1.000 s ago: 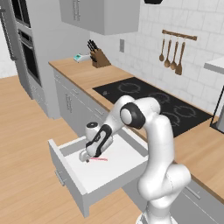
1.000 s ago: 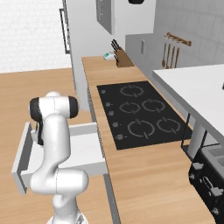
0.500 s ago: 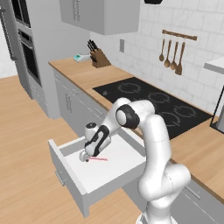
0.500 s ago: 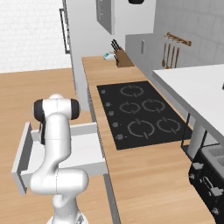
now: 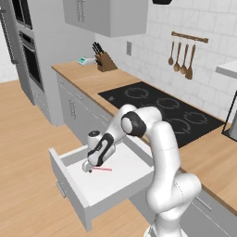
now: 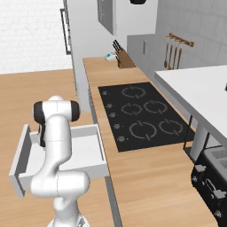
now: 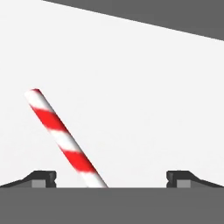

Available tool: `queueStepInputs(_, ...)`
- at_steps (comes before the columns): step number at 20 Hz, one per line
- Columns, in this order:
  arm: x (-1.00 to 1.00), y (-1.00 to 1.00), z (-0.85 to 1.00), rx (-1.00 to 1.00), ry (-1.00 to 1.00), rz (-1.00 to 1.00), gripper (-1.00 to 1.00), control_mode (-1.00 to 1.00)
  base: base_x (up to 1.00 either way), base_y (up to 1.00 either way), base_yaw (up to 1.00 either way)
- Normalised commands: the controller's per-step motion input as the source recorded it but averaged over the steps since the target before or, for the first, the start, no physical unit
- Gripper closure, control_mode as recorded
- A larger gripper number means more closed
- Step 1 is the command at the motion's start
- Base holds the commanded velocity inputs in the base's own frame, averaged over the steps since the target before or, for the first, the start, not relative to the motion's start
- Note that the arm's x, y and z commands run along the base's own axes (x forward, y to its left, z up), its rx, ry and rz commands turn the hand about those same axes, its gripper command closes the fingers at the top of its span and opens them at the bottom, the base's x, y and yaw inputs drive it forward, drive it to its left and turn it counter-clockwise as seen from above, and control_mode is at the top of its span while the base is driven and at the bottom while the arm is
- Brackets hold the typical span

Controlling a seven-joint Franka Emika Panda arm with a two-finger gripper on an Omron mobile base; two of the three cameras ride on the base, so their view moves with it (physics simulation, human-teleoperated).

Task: Take a straw from the drawer in front and place it inside the glass cup on the dining counter.

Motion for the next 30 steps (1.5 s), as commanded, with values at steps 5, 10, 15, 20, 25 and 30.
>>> queueStepInputs(5,0.0,0.0,-0.26,0.0,0.0,0.01,1.0,-1.0,0.0,0.0,0.0)
queueStepInputs(10,0.0,0.0,-0.01,0.0,0.0,0.0,1.0,-1.0,0.0,0.0,0.0)
queueStepInputs(15,-0.02,0.0,0.0,0.0,0.0,0.0,1.0,-1.0,0.0,0.0,0.0)
queueStepInputs(20,-0.32,0.0,0.28,0.01,-0.01,-0.01,1.0,-1.0,0.0,0.0,0.0)
queueStepInputs(25,-0.72,-0.03,0.9,0.06,-0.01,-0.01,1.0,-1.0,0.0,0.0,0.0)
queueStepInputs(30,-0.5,-0.17,1.0,0.09,0.0,0.0,1.0,-1.0,0.0,0.0,0.0)
